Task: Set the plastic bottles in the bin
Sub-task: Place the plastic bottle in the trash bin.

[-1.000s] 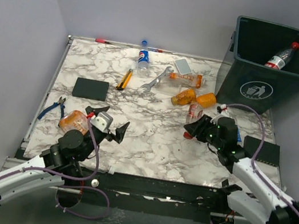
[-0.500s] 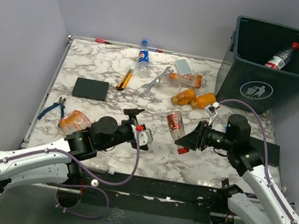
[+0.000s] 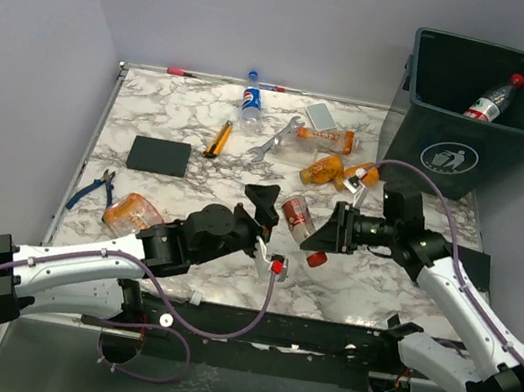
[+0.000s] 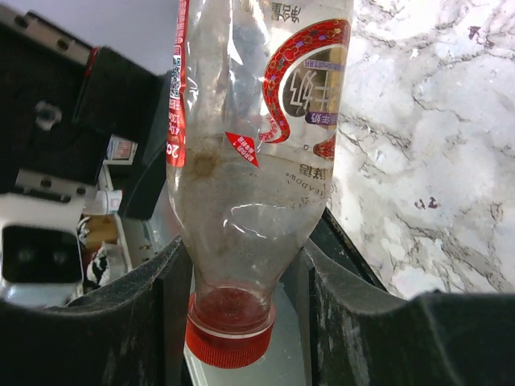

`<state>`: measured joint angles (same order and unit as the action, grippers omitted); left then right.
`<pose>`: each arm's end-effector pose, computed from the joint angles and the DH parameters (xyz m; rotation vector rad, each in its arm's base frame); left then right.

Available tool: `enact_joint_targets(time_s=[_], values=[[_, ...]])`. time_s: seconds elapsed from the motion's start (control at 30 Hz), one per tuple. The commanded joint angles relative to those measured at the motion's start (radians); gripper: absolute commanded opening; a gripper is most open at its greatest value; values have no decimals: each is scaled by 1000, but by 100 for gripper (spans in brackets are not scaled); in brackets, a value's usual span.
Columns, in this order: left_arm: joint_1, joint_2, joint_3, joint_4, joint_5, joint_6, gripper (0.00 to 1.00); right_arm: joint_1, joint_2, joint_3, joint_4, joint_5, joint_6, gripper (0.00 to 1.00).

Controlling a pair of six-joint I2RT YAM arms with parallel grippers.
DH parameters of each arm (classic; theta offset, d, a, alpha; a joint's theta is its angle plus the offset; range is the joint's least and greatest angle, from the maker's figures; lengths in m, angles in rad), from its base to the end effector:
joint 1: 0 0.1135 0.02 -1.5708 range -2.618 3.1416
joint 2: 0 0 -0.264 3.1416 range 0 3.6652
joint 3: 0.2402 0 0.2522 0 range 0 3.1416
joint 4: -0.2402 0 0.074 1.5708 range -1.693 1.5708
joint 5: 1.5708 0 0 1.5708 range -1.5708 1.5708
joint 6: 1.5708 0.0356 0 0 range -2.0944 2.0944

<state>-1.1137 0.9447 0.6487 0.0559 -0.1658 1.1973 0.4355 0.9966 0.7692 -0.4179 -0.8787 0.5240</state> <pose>0.1037 -0.1976 0.2874 1.6073 0.8376 0.2095 0.1753 0.1118 0.2802 -0.4341 2.3065 1.4789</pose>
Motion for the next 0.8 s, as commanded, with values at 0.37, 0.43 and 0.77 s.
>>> enact_joint_targets(time_s=[0.37,0.43,0.77], values=[[-84,99,69,-78,-57,192,79,92,173,193,-76,-32,-77,14],[-84,97,66,-79,-61,192,74,94,166,194,-81,-35,-78,14],[-94,129,72,-48,-81,191,37,132,150,220,-121,-1,-89,22]])
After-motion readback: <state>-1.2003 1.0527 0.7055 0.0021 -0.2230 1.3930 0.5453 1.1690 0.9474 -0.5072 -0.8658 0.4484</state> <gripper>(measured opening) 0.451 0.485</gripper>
